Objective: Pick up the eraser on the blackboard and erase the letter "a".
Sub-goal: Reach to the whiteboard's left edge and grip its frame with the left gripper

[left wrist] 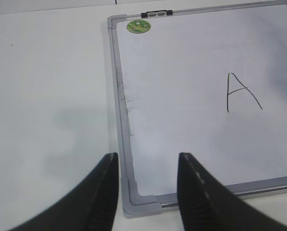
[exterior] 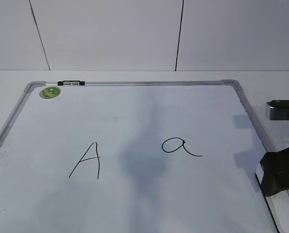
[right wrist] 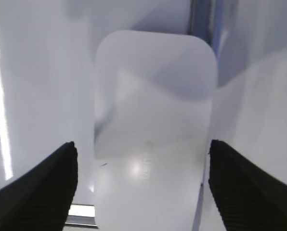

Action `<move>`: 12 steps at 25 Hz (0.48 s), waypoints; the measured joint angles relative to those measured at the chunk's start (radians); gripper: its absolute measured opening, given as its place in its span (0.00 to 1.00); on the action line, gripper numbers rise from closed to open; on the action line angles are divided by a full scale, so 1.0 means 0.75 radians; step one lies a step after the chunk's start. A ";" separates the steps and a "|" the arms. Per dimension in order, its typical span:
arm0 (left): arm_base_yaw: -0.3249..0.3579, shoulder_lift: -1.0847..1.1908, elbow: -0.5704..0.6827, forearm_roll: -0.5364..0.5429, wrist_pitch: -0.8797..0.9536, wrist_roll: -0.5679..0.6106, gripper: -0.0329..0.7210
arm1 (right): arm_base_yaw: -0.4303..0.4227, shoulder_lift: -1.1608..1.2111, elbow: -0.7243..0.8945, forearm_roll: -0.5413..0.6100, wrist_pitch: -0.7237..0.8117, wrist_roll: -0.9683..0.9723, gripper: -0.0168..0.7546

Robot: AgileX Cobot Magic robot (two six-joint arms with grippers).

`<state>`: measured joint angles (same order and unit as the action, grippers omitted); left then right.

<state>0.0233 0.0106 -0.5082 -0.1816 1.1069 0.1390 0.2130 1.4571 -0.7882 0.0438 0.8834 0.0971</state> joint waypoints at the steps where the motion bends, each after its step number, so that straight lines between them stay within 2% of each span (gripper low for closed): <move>1: 0.000 0.000 0.000 0.000 0.000 0.000 0.45 | 0.000 0.000 0.000 0.017 0.000 -0.005 0.89; 12: 0.000 0.000 0.000 -0.016 0.000 0.000 0.45 | -0.002 0.000 0.000 0.009 0.016 0.011 0.89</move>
<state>0.0233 0.0106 -0.5082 -0.1939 1.1069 0.1390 0.2113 1.4571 -0.7882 0.0508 0.8954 0.1050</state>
